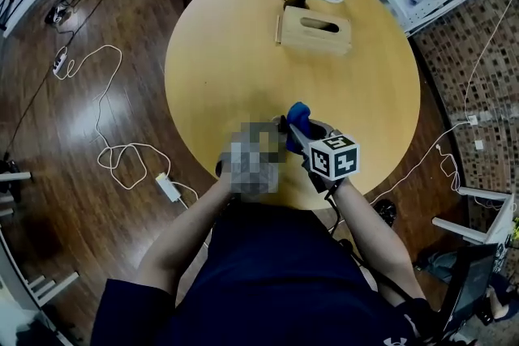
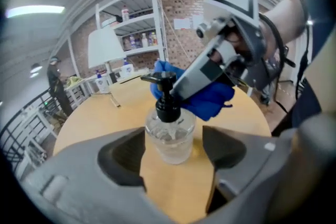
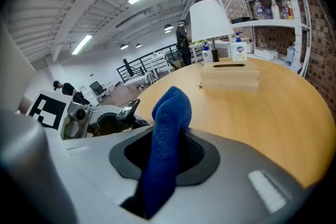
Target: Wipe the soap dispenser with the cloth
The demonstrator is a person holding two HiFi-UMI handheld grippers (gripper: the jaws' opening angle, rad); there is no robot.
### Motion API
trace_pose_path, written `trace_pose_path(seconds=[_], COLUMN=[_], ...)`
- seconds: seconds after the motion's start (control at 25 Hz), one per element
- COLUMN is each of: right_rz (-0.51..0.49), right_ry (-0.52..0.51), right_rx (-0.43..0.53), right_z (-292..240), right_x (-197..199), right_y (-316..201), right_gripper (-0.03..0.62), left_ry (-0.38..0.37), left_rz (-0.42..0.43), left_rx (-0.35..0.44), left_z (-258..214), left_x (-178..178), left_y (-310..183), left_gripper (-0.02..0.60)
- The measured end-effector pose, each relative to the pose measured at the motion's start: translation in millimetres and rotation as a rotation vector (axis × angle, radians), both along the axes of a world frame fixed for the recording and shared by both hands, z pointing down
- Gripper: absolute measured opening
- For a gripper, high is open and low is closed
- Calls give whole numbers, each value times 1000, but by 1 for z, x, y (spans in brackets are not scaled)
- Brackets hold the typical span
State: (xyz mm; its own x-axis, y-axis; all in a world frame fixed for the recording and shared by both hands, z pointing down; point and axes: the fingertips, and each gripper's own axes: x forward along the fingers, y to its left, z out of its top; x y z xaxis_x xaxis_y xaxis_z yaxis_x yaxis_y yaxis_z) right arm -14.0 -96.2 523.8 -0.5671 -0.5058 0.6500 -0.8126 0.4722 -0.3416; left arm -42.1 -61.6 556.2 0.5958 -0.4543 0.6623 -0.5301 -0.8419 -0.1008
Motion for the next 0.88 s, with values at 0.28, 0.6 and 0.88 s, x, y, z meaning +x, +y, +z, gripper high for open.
trace_pose_path(seconds=[0.28,0.6,0.88], right_rz=[-33,14,103], right_ry=[8,-113,-92], right_rx=[-4,-31,-51], right_z=[2,-5,0], right_x=[-1,2,39], right_y=[-8,-24,22], right_gripper=[95,97,97], left_ry=[-6,18,193], left_rz=[45,252,-96], left_rx=[95,64,89], left_z=[-5,-5,9], left_x=[8,3,8], left_y=[-14,-17,-27], left_gripper=[319,325,382])
